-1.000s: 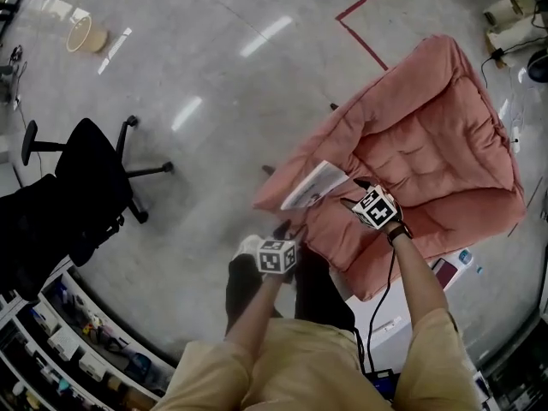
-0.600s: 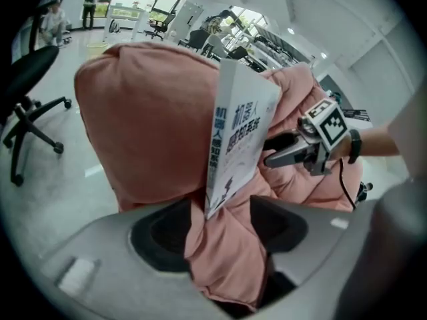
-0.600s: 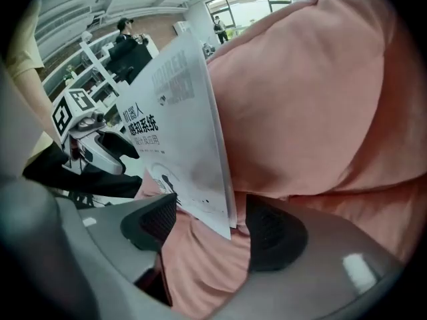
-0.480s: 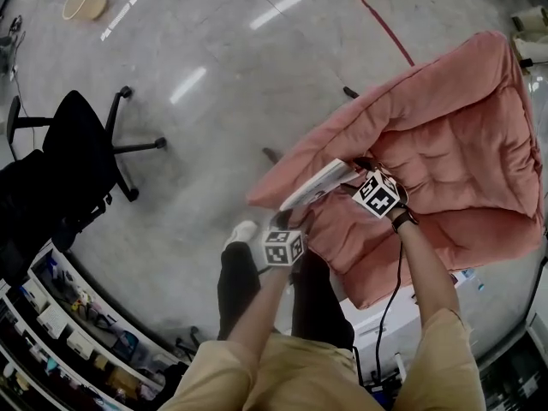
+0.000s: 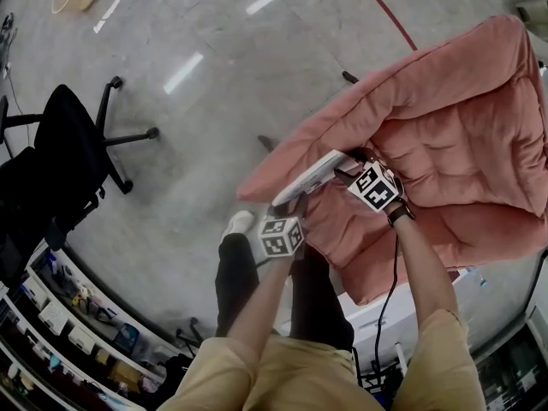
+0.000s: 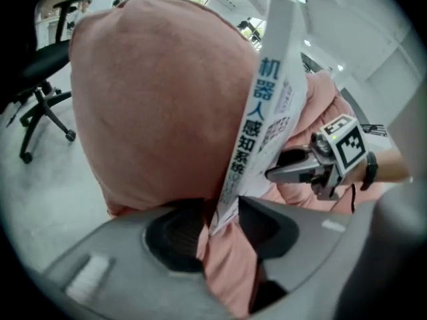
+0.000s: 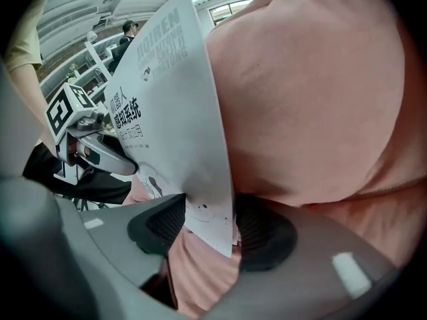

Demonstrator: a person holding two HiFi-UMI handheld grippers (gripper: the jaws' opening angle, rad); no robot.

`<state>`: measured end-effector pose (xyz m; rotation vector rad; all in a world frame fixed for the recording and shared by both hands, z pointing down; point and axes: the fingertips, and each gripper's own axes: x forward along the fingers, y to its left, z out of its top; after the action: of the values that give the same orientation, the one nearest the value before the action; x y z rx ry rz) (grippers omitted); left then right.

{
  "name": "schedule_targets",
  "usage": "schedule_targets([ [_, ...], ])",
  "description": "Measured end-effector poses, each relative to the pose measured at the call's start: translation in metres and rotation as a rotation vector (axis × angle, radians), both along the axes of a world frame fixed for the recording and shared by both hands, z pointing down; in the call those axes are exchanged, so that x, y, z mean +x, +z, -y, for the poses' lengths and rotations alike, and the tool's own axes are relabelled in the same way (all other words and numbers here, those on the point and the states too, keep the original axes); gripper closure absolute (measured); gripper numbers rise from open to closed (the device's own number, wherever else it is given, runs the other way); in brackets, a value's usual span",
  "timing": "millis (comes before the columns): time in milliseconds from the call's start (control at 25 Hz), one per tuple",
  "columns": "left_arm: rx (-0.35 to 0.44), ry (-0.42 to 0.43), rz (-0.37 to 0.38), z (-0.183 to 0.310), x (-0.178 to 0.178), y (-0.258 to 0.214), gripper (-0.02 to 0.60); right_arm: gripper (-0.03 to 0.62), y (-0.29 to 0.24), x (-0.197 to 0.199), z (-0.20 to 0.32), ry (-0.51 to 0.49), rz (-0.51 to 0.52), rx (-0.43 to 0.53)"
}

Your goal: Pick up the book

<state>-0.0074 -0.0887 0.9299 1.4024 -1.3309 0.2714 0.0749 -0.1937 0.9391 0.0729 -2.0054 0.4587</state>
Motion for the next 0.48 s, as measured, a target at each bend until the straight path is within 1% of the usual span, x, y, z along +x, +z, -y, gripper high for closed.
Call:
schedule_targets([
  [80,0.005,0.025,0.008,-0.002,0.004,0.000,0.469,0.360,0.001,0.001,-0.002,-0.002,0.009,0.002],
  [120,0.004,0.041,0.017,-0.004,0.006,0.000,0.484,0.370,0.001,0.002,-0.002,-0.014,0.011,0.003],
  [240,0.002,0.100,0.041,-0.005,0.009,0.000,0.502,0.364,0.008,0.003,-0.004,-0.087,0.007,-0.010],
  [320,0.011,0.154,0.053,-0.005,0.013,0.001,0.511,0.326,0.016,0.004,-0.007,-0.135,-0.008,-0.030],
  [400,0.024,0.204,0.063,-0.004,0.016,0.000,0.521,0.336,0.019,0.004,-0.007,-0.153,-0.013,-0.035],
  [480,0.034,0.231,0.065,-0.002,0.015,0.000,0.525,0.351,0.018,0.003,-0.004,-0.149,-0.007,-0.029],
])
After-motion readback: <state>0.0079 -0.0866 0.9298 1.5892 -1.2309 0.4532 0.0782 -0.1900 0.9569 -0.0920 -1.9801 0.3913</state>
